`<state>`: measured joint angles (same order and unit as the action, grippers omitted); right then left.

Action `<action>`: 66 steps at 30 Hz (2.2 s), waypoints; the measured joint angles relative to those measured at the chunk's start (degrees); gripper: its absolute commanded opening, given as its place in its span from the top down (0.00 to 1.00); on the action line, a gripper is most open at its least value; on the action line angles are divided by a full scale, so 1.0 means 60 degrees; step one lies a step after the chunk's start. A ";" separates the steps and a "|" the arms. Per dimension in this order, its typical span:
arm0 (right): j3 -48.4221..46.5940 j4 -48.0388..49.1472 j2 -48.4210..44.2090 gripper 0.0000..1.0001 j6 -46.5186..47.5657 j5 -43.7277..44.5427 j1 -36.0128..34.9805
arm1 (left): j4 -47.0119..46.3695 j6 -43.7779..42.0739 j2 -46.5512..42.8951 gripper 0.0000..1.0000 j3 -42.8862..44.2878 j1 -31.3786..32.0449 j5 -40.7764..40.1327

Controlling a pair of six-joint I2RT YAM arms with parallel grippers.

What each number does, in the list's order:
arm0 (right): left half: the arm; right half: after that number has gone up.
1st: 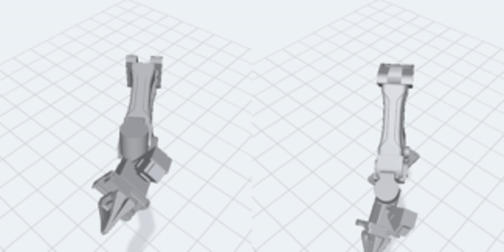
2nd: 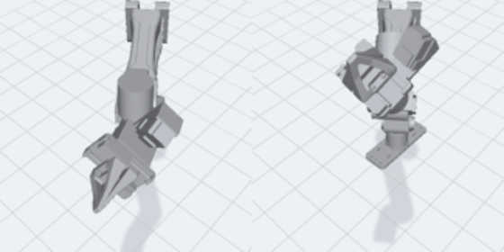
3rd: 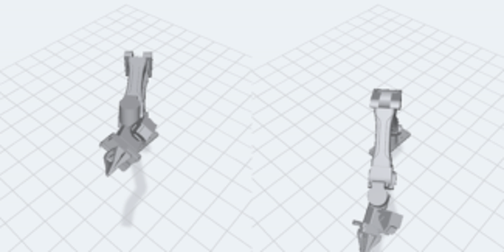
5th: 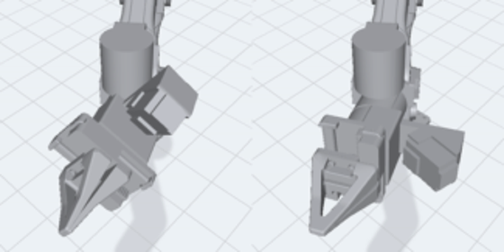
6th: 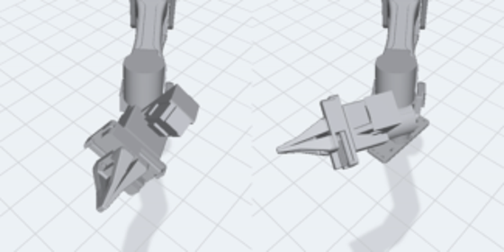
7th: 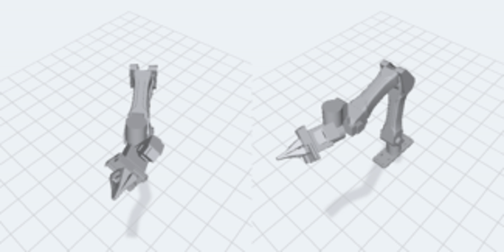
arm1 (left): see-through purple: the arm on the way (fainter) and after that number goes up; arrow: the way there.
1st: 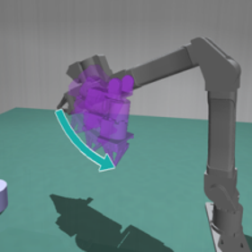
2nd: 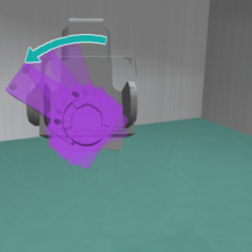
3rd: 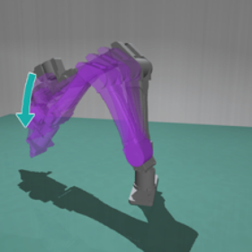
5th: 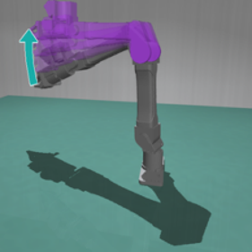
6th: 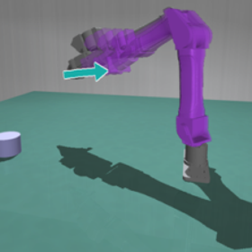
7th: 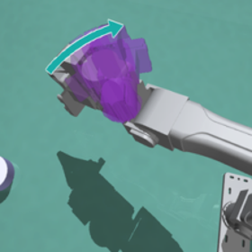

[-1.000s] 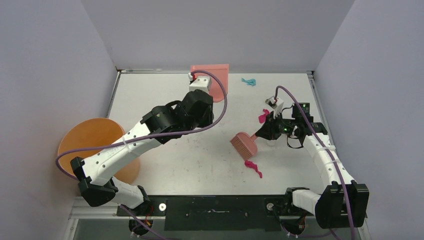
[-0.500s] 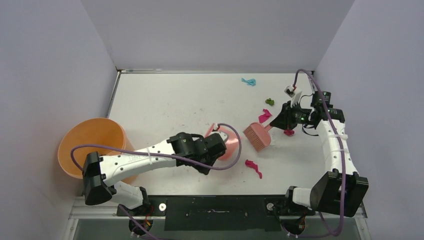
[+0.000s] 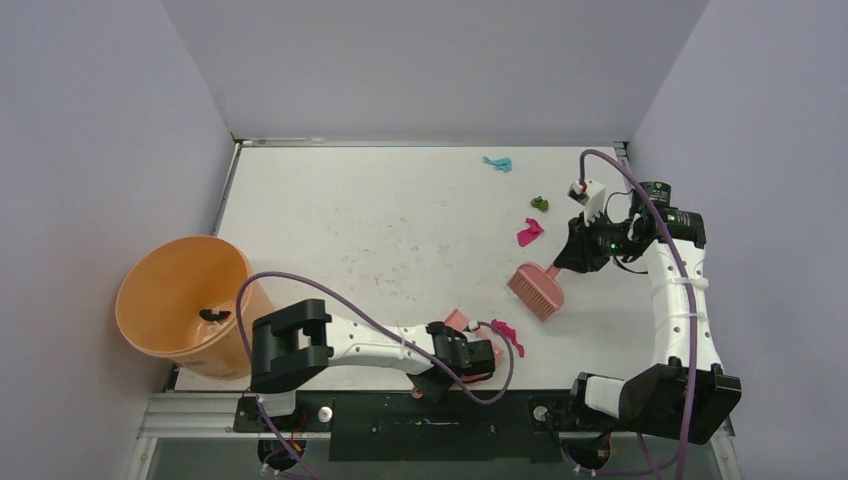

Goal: Sweep away the paper scraps from the table

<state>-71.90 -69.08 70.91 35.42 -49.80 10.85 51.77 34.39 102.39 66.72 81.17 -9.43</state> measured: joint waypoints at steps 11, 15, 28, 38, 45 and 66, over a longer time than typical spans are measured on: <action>0.0000 -0.0878 -0.0459 0.95 0.0550 0.0576 0.0000 | -0.0801 0.0721 0.0000 0.53 -0.0189 0.1067 -0.1286; 0.0000 -0.1126 -0.0565 0.95 0.0834 0.0707 -0.0004 | -0.1665 0.1056 -0.1144 0.53 -0.1268 0.1275 -0.1548; 0.0000 -0.1526 -0.0565 0.95 0.1319 0.0809 -0.0007 | -0.3657 0.0896 -0.2084 0.82 -0.2546 0.1362 -0.1665; 0.0000 -0.1603 -0.0401 0.95 0.1453 0.0710 -0.1140 | -0.1333 0.1512 -0.2568 1.00 -0.1184 0.1734 -0.1654; -0.0678 -0.0798 0.0277 0.95 0.0361 0.1228 -0.1865 | -0.0029 0.1610 -0.3067 1.00 -0.0543 0.2076 -0.0707; -0.0721 0.4339 0.2273 0.95 -0.0200 0.6634 -0.0710 | 0.1300 0.0550 0.0233 1.00 0.2226 0.0929 -0.0120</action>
<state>-76.23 -43.05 84.55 34.22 -10.00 6.59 59.57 37.69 103.79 80.07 86.74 -10.15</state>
